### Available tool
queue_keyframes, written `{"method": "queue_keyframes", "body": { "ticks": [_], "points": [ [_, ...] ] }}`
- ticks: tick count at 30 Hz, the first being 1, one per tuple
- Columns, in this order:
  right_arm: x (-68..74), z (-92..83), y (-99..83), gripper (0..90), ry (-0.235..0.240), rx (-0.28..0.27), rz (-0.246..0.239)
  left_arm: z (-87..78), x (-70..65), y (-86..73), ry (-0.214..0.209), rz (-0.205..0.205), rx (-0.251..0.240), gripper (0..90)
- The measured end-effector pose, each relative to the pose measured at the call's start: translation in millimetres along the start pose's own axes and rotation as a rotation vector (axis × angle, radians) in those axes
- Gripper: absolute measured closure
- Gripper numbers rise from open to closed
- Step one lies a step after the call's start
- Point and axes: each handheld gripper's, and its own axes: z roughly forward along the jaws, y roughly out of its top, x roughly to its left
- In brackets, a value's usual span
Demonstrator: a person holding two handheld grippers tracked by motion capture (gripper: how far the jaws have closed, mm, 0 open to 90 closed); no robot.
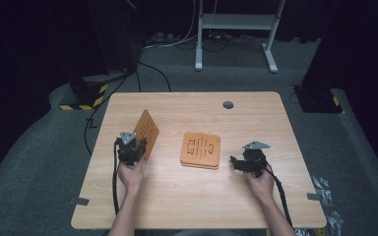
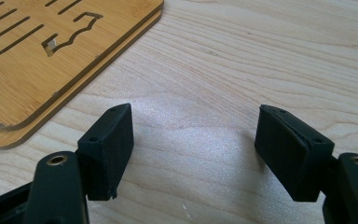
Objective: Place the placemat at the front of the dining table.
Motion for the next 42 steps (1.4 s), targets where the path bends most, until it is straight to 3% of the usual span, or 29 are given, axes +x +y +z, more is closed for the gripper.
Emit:
{"method": "queue_keyframes", "body": {
  "ticks": [7,23,27,32,38,42],
  "points": [
    [-0.2,0.0,0.0,27.9,0.001,0.000,0.000,-0.8,5.1,-4.0,0.003,-0.027,0.008,76.0],
    [-0.2,0.1,0.1,27.9,0.001,0.000,0.000,3.9,17.3,-6.6,0.052,-0.014,0.070,58.2],
    [-0.2,0.1,0.1,27.9,0.002,0.001,0.001,5.5,18.7,-6.2,0.065,-0.003,0.106,51.0],
    [-0.2,0.1,0.1,27.9,0.002,0.000,0.000,9.1,23.4,-6.3,0.058,-0.032,0.142,44.0],
    [-0.2,0.1,0.1,27.8,0.001,0.001,0.001,14.2,26.8,-5.0,0.064,-0.032,0.180,35.4],
    [-0.2,0.1,0.1,27.8,0.001,0.000,0.001,18.6,30.3,-6.4,0.068,-0.060,0.223,27.4]
  ]
}}
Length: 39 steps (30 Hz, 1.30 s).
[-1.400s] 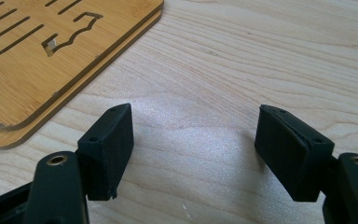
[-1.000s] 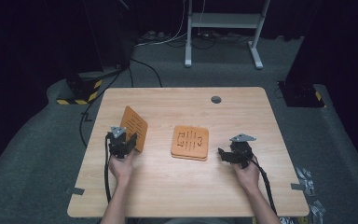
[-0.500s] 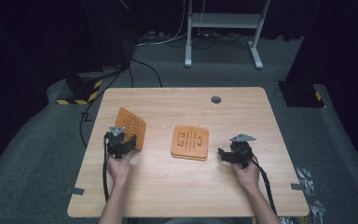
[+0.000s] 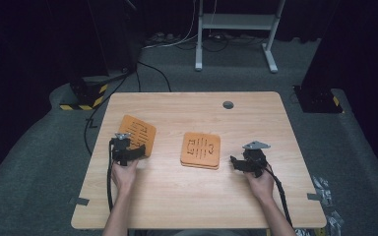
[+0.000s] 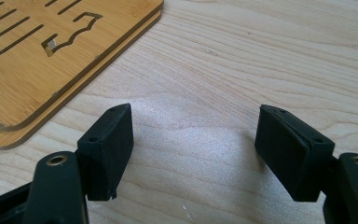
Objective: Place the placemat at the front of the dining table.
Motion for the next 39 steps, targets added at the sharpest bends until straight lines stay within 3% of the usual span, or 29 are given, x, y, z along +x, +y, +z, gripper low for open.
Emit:
{"method": "queue_keyframes", "body": {
  "ticks": [4,10,12,18,25,27,28,31,34,35,36,39],
  "points": [
    [0.0,0.0,0.0,27.8,0.000,0.000,0.000,3.2,4.8,-1.5,-0.019,-0.019,0.015,21.9],
    [0.0,0.0,0.0,27.8,0.000,0.000,-0.001,4.0,6.9,-1.8,-0.009,-0.035,0.036,18.0],
    [0.0,0.0,0.0,27.8,0.000,0.000,0.000,4.1,9.1,-2.6,-0.036,-0.050,0.044,13.8],
    [0.0,0.0,0.0,27.7,0.000,0.000,-0.001,0.3,13.1,-4.0,-0.057,-0.077,0.054,9.4],
    [0.0,0.0,0.0,27.8,0.000,0.000,-0.001,-5.1,13.1,-3.8,-0.052,-0.083,0.072,5.3],
    [0.0,0.0,0.0,27.8,0.000,0.000,-0.001,-7.2,14.0,-4.4,-0.033,-0.059,0.077,5.3],
    [0.0,0.0,0.0,27.8,0.000,0.000,0.000,-8.0,14.6,-4.6,-0.043,-0.063,0.078,5.4],
    [0.0,0.0,0.0,27.7,0.000,0.000,-0.001,-7.8,16.5,-4.3,-0.142,-0.106,0.107,8.9],
    [0.0,0.0,0.0,27.7,0.000,0.000,-0.001,-10.1,12.4,0.5,-0.132,-0.063,0.094,9.2],
    [0.0,0.0,0.0,27.7,0.000,0.000,-0.001,-10.1,12.4,0.5,-0.132,-0.063,0.094,9.2],
    [0.0,0.0,0.0,27.7,0.000,0.000,0.000,-12.0,7.8,1.9,-0.096,-0.048,0.076,8.8],
    [0.0,0.0,0.0,27.7,0.000,0.000,-0.001,-13.4,5.5,2.0,-0.089,-0.039,0.067,8.4]
  ]
}}
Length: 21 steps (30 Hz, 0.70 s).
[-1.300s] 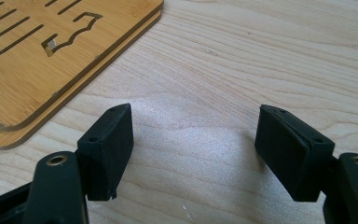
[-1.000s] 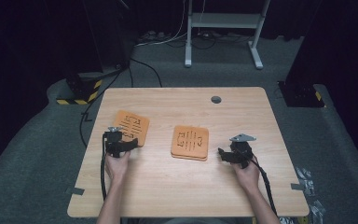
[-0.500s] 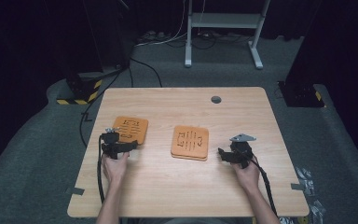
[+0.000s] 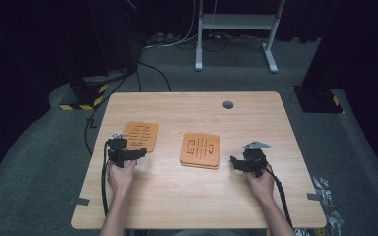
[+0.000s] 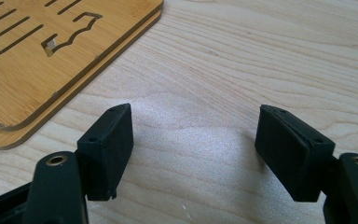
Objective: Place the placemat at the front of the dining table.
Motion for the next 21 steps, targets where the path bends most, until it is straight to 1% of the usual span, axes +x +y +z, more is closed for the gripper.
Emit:
{"method": "queue_keyframes", "body": {
  "ticks": [1,2,3,5,9,12,21],
  "points": [
    [0.0,0.0,0.0,27.7,0.000,0.000,0.000,-1.2,-0.5,0.1,0.007,0.006,0.001,8.1],
    [0.0,0.0,0.0,27.7,0.000,0.000,0.000,-1.8,-1.4,-0.4,0.002,0.003,-0.005,8.1],
    [0.0,0.0,0.0,27.7,0.000,0.000,0.000,-4.6,-3.1,-0.8,-0.002,0.008,-0.019,8.2],
    [0.0,0.0,0.0,27.7,0.000,0.000,0.000,-5.8,-3.6,-0.7,-0.002,0.015,-0.025,8.5],
    [0.0,0.0,0.0,27.7,0.000,0.000,0.000,-12.2,-8.6,-1.7,-0.015,0.036,-0.052,10.3],
    [0.0,0.0,0.0,27.7,0.000,0.000,0.000,-15.9,-13.6,-3.1,-0.032,0.052,-0.073,14.0],
    [0.0,0.0,0.0,27.5,-0.001,0.000,0.000,-19.8,-30.8,-10.5,-0.062,0.095,-0.092,16.6]
  ]
}}
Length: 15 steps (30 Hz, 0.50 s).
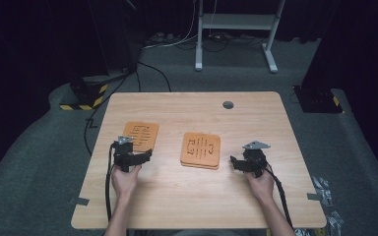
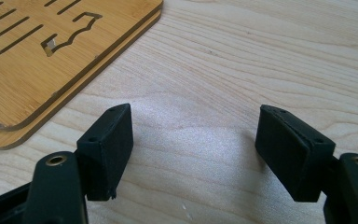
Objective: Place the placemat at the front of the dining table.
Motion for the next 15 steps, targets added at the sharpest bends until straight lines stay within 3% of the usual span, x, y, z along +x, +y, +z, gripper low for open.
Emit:
{"method": "queue_keyframes", "body": {
  "ticks": [4,15],
  "points": [
    [0.0,0.0,0.0,27.4,-0.001,0.000,0.000,-1.3,-8.1,-1.2,-0.032,0.011,-0.001,16.6],
    [0.1,0.0,0.0,27.2,-0.002,0.000,0.002,-2.2,-28.1,-9.0,-0.053,0.065,-0.019,18.8]
  ]
}}
